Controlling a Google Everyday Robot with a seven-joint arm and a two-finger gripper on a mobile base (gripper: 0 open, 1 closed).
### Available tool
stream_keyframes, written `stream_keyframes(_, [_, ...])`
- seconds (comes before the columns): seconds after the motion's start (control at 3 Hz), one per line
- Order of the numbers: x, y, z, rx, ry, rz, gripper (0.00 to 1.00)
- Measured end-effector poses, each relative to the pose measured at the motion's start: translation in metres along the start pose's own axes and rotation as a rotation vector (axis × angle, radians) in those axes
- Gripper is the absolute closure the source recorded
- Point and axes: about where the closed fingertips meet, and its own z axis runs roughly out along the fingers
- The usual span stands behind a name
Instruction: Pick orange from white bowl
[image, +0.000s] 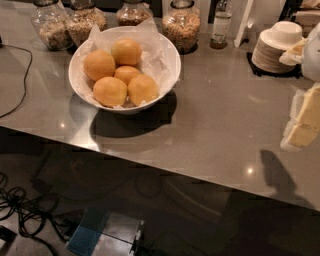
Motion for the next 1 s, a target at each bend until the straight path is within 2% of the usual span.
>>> stream_keyframes(0.33, [0.000, 0.000, 0.000, 0.000, 0.000, 0.000, 0.00])
stream_keyframes(0.67, [-0.012, -0.003, 0.000, -0.003, -0.043, -0.019, 0.00])
stream_keyframes(1.0, [-0.059, -0.012, 0.006, -0.019, -0.147, -0.107, 0.00])
